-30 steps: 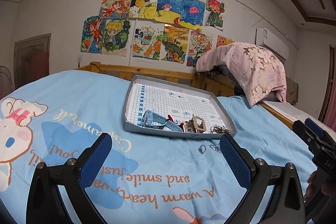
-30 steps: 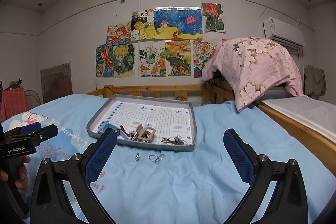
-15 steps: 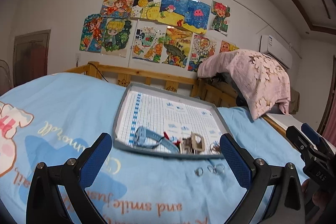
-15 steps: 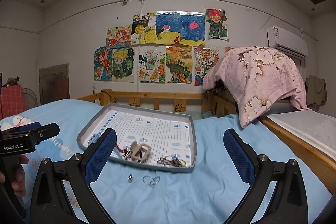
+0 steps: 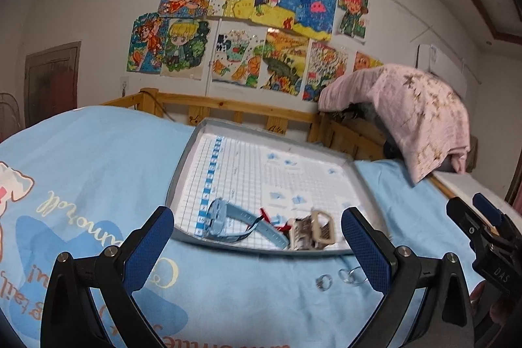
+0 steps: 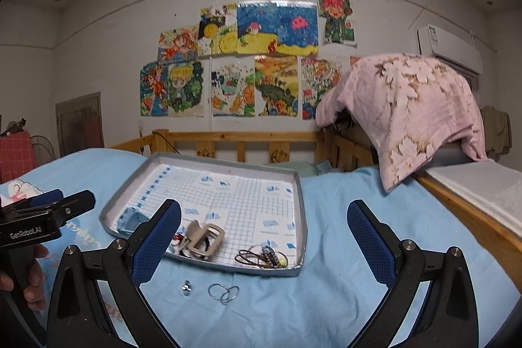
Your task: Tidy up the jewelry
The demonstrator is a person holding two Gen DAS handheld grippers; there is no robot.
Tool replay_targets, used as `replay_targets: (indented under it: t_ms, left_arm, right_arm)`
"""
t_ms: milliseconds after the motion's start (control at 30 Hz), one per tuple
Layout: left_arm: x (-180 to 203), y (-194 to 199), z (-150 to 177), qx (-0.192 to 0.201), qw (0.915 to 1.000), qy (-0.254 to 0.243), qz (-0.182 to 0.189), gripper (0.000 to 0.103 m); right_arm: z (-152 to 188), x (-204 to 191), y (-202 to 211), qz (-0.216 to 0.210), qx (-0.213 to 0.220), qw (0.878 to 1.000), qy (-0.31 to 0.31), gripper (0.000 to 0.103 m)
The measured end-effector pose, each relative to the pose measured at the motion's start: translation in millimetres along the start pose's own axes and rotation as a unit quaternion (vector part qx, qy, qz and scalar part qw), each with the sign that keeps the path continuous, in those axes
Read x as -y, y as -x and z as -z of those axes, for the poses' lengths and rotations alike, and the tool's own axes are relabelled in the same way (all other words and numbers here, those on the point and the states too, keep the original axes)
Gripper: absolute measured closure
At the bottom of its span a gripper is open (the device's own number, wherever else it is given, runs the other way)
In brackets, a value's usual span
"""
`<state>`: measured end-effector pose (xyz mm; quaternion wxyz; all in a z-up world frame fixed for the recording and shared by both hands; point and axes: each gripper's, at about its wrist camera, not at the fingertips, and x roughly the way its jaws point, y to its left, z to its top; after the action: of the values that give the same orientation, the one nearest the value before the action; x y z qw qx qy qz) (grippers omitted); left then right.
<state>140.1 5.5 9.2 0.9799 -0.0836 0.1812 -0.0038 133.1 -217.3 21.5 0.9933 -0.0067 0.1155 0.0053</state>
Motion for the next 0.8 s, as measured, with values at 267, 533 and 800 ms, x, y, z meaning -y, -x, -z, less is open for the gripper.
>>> replay_targets:
  t_ms: [267,533,800]
  left_arm:
    - [2,-16,10,-0.012,0.9995,-0.020,-0.020,0.000]
    - [9,-27,30,-0.039,0.9978,-0.051,-0.017,0.000]
    - [12,-35,41,-0.063,0.9963,-0.059,-0.004,0.000]
  right_arm:
    - [27,5,-26,0.007,-0.040,0.999,0.005,0.003]
    - [43,9,-36,0.003,-0.070,0.998,0.003,0.003]
    - [51,9,-44,-0.002,-0.097,0.995,0.011,0.003]
